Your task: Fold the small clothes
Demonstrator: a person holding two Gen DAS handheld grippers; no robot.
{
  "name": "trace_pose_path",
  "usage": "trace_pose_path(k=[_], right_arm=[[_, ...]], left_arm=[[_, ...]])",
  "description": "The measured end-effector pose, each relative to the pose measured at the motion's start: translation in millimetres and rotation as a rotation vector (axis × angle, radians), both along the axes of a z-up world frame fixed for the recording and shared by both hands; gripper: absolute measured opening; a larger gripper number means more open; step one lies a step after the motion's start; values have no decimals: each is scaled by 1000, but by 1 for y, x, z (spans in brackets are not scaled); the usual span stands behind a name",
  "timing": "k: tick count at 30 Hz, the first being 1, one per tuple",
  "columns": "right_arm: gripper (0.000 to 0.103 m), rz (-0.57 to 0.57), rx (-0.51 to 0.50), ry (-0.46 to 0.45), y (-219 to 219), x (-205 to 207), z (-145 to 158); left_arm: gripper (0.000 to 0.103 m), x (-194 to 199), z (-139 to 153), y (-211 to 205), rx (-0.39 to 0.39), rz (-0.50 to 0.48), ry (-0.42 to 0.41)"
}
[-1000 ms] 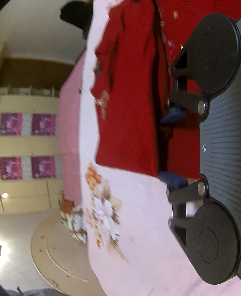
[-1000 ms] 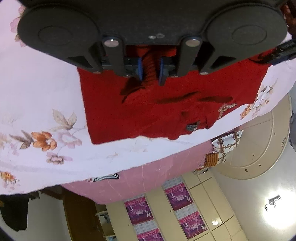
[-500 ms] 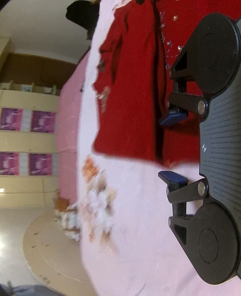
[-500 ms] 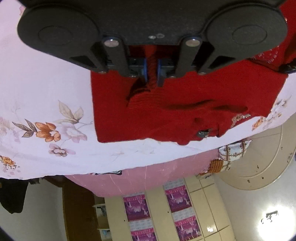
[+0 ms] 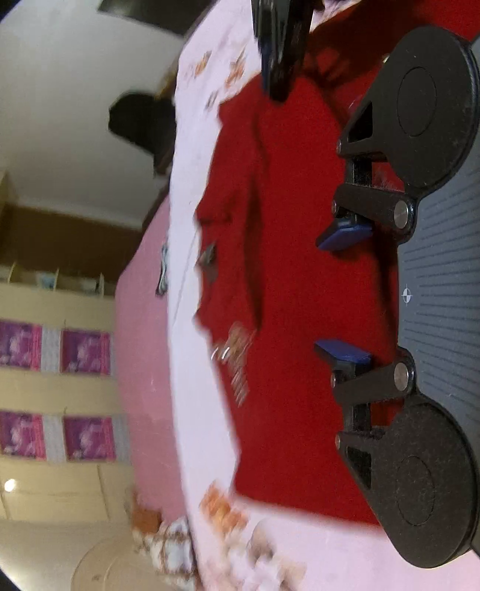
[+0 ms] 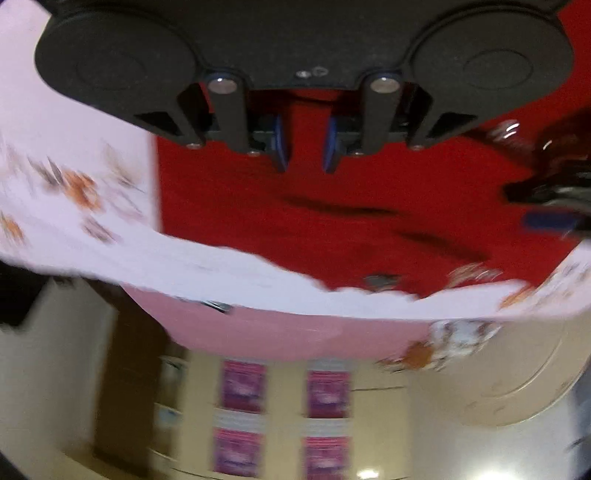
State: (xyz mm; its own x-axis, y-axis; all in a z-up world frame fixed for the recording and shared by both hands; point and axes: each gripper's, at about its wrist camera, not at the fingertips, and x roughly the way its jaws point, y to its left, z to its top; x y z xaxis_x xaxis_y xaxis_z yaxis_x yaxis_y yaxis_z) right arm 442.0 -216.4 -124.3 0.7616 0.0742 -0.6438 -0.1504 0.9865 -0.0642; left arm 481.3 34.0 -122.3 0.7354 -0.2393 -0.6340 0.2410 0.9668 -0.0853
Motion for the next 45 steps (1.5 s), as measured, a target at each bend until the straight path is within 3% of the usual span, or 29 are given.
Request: trace_pose_path(k=[2,4,7,9,10,12,14,17,19,21,22,24,26,28,30,32,34,35,36,39,40,41,42,43,45], right_arm=[[23,11,13,-24,-2,2,9],[24,31,62,-48,5,8,15],[23,108,73,-39,27,24,7],[23,81,25,-7,25,39,-8],[23,55,53,-10,16,40,-7],[23,-38,36,0,1,42,0],[25,-39,87,-6,-5,32,10],[28,69,129,-64,24,5,22],[27,161,129,-36,48,-7,15],[29,237,42,16,68,-16,-4],[28,256,-2,-15,66,-23,-7],[29,198,-42,-33,41,-30,-5],[29,76,-58,-33,-2,-31,-2],[30,39,-16,-13,-29,-33,0],[30,40,-15,0,-30,-34,4],[30,50,-5,-50,-19,-42,18],[31,88,10,-92,2,-48,20],[31,88,-35,-48,6,-43,10],[31,67,-65,0,4,-35,-4],[34,19,31,32,-14,-36,11],[36,6,50,21,-19,-44,19],[41,4,86,1,-25,-57,28],[46,6,125,0,-29,-65,33],[55,7,177,11,-35,-76,38],[55,0,275,39,-48,-102,43]], left_arm=[[55,10,10,2,-4,12,-43],[55,31,9,4,-12,40,-35],[55,63,-13,16,35,89,51],[54,65,-22,32,0,79,30],[54,63,-20,39,-19,82,37],[55,52,-12,39,15,110,32],[55,37,-1,26,6,92,-7],[55,11,0,-17,14,-10,-52],[55,1,-11,-40,37,-65,-33],[55,-8,-21,-42,61,-83,-36],[55,-11,-20,-32,67,-69,-36],[55,-16,-19,0,113,20,-36],[55,-17,-22,44,66,88,-13],[57,-15,-22,61,52,129,20],[57,-14,-15,52,75,138,6],[57,-22,-3,36,40,99,-53],[57,-18,-8,14,76,48,-38],[62,-11,-20,9,113,36,17],[64,-12,-26,11,98,40,0],[65,-24,-10,19,90,62,19],[71,-36,-5,22,96,57,4],[88,-49,0,27,85,58,3],[94,-63,5,35,65,67,4],[96,-80,9,44,42,75,-1],[96,-108,11,62,13,102,21]])
